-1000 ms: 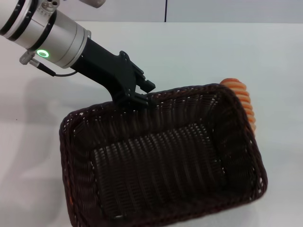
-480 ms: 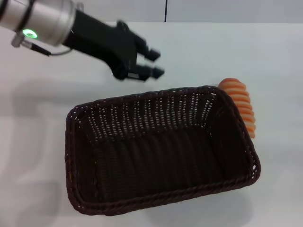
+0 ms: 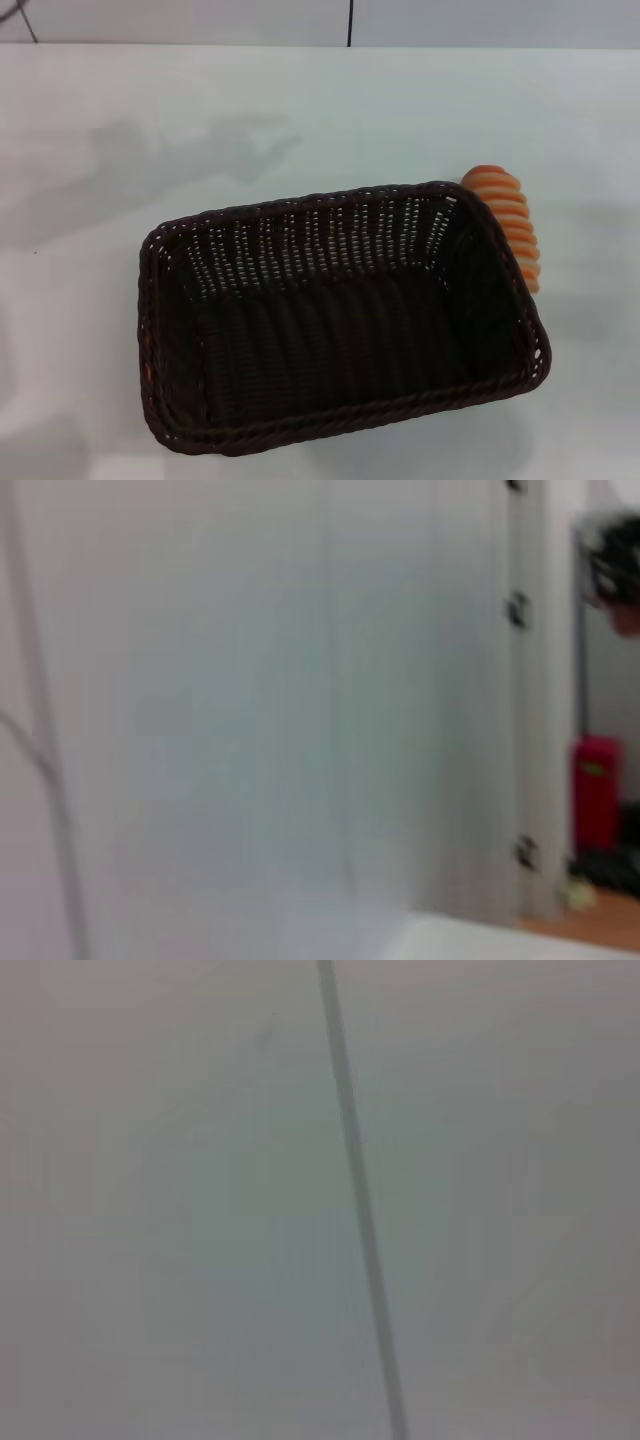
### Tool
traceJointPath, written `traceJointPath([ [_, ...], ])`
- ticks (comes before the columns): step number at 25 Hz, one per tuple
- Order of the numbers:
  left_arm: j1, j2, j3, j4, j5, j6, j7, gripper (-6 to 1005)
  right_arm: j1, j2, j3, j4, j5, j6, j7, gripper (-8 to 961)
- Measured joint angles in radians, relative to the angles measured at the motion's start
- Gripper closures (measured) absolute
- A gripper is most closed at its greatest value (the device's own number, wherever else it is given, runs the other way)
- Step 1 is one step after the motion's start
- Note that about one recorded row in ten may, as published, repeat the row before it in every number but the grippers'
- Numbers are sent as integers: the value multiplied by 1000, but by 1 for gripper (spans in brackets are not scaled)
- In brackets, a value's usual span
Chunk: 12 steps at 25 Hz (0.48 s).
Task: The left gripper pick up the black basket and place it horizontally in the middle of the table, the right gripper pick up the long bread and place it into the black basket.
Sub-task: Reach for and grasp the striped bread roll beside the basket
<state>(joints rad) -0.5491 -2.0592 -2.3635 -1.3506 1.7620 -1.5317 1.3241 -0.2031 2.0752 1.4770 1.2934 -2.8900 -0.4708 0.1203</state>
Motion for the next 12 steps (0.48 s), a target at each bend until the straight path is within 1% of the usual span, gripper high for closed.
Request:
traceJointPath([
  [2, 32, 0, -1, -19, -32, 38, 6, 624, -6, -1, -32, 34, -20, 64, 0, 313],
  [3, 32, 0, -1, -19, -32, 38, 6, 624, -7, -1, -50, 49, -25, 98, 0, 313],
  [4, 72, 0, 2, -54, -58, 82, 7, 624, -7, -2, -68, 62, -27, 133, -1, 313],
  [6, 86, 0, 4, -69, -62, 93, 7, 624, -1, -5, -115, 86, -28, 215, -11, 314],
  [10, 109, 1, 3, -92, -67, 118, 8, 624, 7, -8, -155, 93, -29, 266, -18, 314],
  [11, 110, 1, 2, -92, -67, 119, 8, 624, 12, -16, -183, 100, -29, 299, -18, 314],
  [12, 111, 1, -1, -92, -67, 119, 9, 624, 12, -16, -183, 100, -29, 299, -18, 314],
])
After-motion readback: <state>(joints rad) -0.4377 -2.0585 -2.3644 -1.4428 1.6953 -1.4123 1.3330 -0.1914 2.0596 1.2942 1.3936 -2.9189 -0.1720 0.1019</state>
